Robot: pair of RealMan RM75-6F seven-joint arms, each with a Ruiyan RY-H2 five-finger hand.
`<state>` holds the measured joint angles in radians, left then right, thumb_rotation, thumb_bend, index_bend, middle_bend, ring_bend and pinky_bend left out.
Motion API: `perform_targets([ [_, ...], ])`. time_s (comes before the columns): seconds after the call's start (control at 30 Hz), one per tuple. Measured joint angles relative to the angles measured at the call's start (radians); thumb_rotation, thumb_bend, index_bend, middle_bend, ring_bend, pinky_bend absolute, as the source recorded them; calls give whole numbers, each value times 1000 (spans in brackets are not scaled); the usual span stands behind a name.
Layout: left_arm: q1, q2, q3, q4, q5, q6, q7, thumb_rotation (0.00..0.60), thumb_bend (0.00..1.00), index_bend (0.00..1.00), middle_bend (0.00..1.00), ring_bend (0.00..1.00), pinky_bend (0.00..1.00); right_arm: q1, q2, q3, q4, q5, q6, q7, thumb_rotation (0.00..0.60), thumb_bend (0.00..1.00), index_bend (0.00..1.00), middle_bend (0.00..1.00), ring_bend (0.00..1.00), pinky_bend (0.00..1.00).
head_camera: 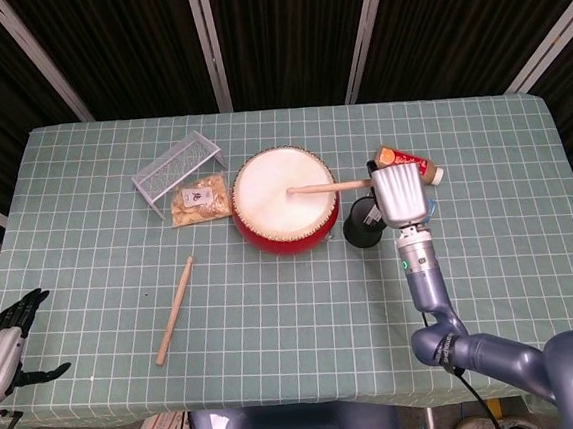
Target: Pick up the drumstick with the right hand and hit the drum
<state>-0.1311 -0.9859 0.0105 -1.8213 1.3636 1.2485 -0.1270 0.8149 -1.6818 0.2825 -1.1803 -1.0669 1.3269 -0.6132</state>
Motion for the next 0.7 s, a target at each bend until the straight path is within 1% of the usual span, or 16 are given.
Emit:
perform_targets([
  [0.1, 1, 1, -1, -3, -4, 2, 4, 600, 0, 0, 0, 0, 0, -44, 54, 4, -90, 12, 16, 10, 600, 547, 964, 1000, 1000, 1000],
  [0.2, 4, -3, -1, -1, 3, 15, 13, 600, 0, 0, 0, 0, 0, -109, 128, -14, -195, 14, 32, 30, 600, 547, 964, 1000, 1000, 1000],
  [0.33, 6, -7, -2, -1, 7, 22, 25, 600, 0, 0, 0, 0, 0, -216, 239, -65, -323, 5, 58, 68, 600, 547, 964, 1000, 1000, 1000],
  [0.43, 6, -11, -3, -2, 11, 30, 36, 600, 0, 0, 0, 0, 0, -287, 295, -112, -385, 1, 72, 93, 600, 547, 964, 1000, 1000, 1000],
  [0.57, 10, -17, -4, -1, 18, 42, 42, 600, 0, 0, 0, 0, 0, -349, 327, -164, -442, 3, 75, 113, 600, 547, 964, 1000, 1000, 1000],
  [0.7, 12, -20, -4, 4, 24, 49, 44, 600, 0, 2, 0, 0, 0, -381, 331, -207, -463, -2, 69, 106, 600, 547, 964, 1000, 1000, 1000],
])
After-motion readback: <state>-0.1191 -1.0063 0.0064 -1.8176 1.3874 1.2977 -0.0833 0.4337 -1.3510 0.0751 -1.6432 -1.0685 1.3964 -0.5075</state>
